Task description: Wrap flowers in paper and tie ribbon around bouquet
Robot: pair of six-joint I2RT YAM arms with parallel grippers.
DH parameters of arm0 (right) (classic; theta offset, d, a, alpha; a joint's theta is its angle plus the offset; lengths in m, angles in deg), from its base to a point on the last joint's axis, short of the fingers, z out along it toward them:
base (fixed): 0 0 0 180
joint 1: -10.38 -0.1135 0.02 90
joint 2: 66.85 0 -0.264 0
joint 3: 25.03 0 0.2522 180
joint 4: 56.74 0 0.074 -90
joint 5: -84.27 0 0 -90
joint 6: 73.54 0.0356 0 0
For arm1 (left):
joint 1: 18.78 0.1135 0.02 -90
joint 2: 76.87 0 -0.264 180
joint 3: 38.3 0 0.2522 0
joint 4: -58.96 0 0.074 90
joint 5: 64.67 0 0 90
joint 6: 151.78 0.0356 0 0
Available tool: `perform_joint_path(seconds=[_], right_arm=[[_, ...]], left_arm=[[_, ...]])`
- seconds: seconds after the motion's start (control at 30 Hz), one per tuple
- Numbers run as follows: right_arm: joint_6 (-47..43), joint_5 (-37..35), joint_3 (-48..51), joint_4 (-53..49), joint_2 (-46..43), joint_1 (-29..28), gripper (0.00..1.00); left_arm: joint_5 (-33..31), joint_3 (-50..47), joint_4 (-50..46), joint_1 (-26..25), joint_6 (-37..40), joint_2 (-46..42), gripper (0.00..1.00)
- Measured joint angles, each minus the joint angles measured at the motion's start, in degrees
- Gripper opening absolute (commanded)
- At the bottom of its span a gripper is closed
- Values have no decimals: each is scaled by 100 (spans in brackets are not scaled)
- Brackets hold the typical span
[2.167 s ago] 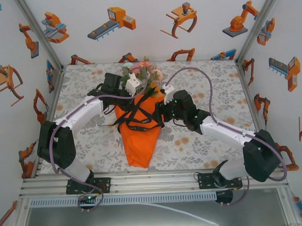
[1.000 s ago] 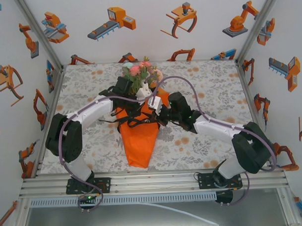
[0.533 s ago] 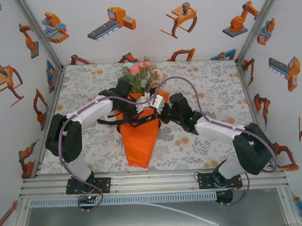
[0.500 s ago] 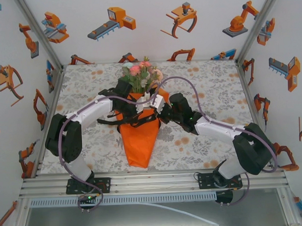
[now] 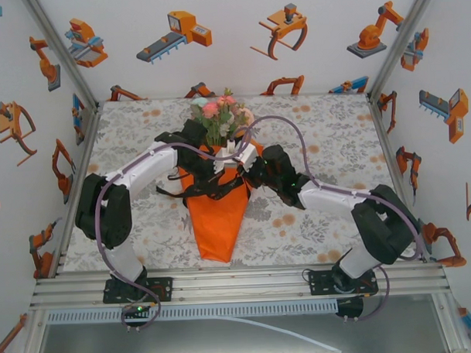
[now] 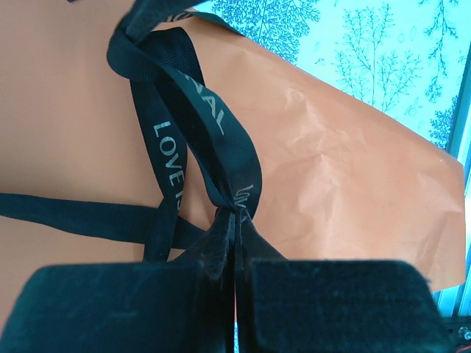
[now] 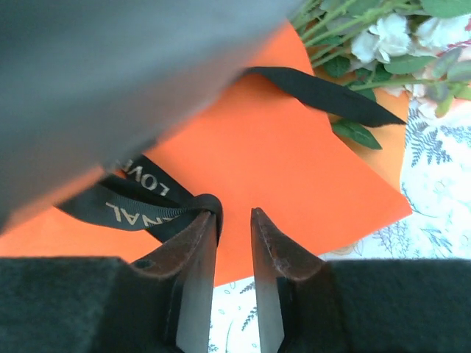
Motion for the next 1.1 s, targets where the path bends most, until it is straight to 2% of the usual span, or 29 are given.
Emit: perform_joint_path(seconds=[0.2,0.4,0.57,0.67,0.8,1.1], right_arm=[[-2,-199,0,155,164,28,28],[-42,-109,-2,343,256,37,21],[116,455,-177,658,721,127,31],[238,555,-210,573,817,146,36],[280,621,-157,337,629,140,38],[348,758,369,-96,-442,87,37]], left_arm=[[-42,-2,-28,81,15,28,0],[68,-2,-46,118,70,35,0],[236,-2,-83,223,101,227,0],[341,-2,-83,262,101,367,0],[444,-2,-55,262,98,396,0],[535,-2,129,284,55,396,0]])
